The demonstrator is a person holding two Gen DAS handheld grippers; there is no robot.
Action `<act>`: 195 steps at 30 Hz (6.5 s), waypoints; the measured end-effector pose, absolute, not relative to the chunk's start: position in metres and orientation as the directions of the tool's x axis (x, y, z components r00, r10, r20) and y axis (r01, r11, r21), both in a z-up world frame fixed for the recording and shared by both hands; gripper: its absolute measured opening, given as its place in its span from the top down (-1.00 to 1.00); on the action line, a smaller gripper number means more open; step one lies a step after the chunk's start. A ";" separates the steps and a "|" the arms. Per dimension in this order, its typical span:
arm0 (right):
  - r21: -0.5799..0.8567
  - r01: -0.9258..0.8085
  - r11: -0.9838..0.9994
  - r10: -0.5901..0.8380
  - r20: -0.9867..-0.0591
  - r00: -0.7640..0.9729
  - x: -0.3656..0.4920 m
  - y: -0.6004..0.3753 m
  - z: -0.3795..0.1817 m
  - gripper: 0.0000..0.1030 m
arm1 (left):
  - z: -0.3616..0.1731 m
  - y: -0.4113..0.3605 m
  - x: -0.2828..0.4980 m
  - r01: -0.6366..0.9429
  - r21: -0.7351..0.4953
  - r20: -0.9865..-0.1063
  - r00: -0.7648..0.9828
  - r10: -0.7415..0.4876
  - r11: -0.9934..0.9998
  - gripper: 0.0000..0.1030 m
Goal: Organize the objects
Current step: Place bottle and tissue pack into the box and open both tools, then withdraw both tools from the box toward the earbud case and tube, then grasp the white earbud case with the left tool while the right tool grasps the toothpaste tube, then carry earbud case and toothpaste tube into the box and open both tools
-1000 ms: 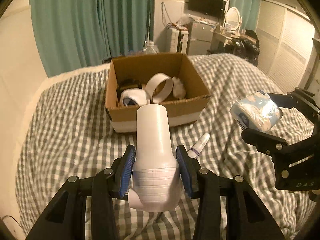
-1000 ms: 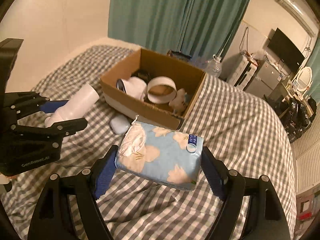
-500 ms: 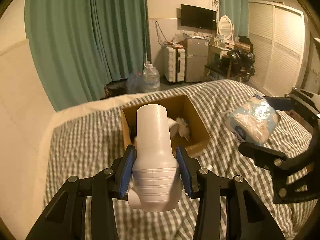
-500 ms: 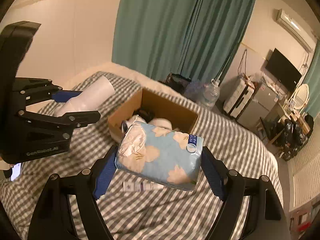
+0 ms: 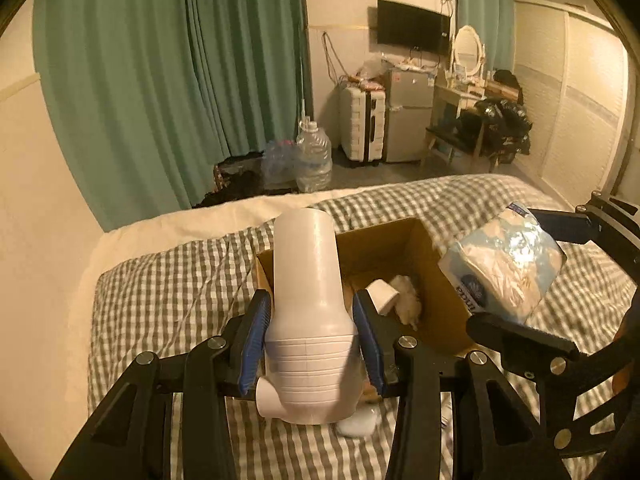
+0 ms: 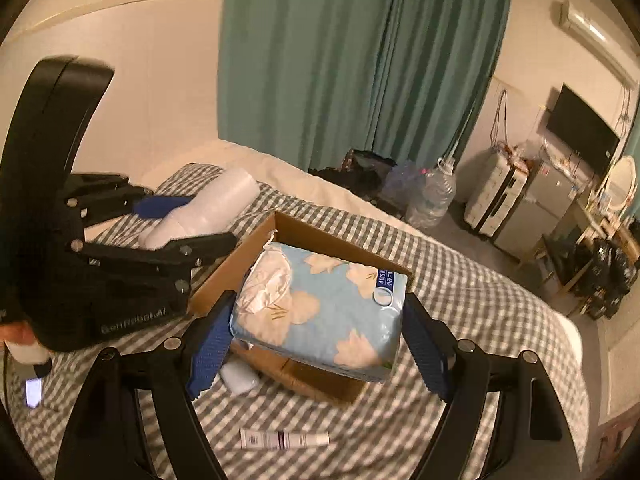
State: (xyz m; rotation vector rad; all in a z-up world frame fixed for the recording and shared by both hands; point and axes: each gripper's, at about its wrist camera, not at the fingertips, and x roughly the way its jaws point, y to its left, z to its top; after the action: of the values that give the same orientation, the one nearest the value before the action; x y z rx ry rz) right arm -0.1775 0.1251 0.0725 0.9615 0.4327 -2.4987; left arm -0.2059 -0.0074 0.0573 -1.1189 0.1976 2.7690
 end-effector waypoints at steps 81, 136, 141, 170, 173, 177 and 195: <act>0.049 0.145 -0.988 -0.109 -0.893 -0.436 -0.135 0.167 -0.149 -0.52 | -0.104 -0.023 -0.121 -0.045 0.021 -0.806 -0.592 0.009 -0.999 -0.93; 0.112 0.329 -0.938 -0.275 -0.818 -0.506 -0.093 0.163 -0.093 0.55 | -0.115 0.026 -0.109 -0.076 -0.012 -0.860 -0.509 0.049 -0.997 0.01; 0.072 0.338 -0.938 -0.256 -0.802 -0.540 -0.079 0.161 -0.074 0.55 | -0.086 0.033 -0.085 -0.101 -0.010 -0.835 -0.547 0.064 -0.995 0.01; -0.074 0.349 -0.934 -0.221 -0.649 -0.728 -0.065 0.152 0.084 0.55 | 0.081 0.007 -0.073 -0.075 0.026 -0.642 -0.766 0.040 -0.997 0.01; -0.093 0.358 -0.929 -0.219 -0.639 -0.737 -0.077 0.146 0.095 0.55 | 0.093 0.006 -0.087 -0.077 0.017 -0.633 -0.773 0.049 -0.997 0.01; -0.119 0.370 -0.921 -0.214 -0.640 -0.738 -0.101 0.138 0.102 0.55 | 0.100 0.009 -0.109 -0.077 0.027 -0.627 -0.778 0.043 -0.997 0.01; -0.048 0.369 -0.928 -0.187 -0.797 -0.574 -0.241 0.140 0.001 0.55 | -0.009 0.026 -0.236 -0.097 -0.010 -0.763 -0.642 0.070 -0.995 0.01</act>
State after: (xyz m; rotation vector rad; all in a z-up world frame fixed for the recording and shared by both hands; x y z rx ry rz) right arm -0.2407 0.1399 0.0007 1.2408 0.2997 -2.5197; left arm -0.2356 0.0265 -0.0090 -1.2835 0.0494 2.7653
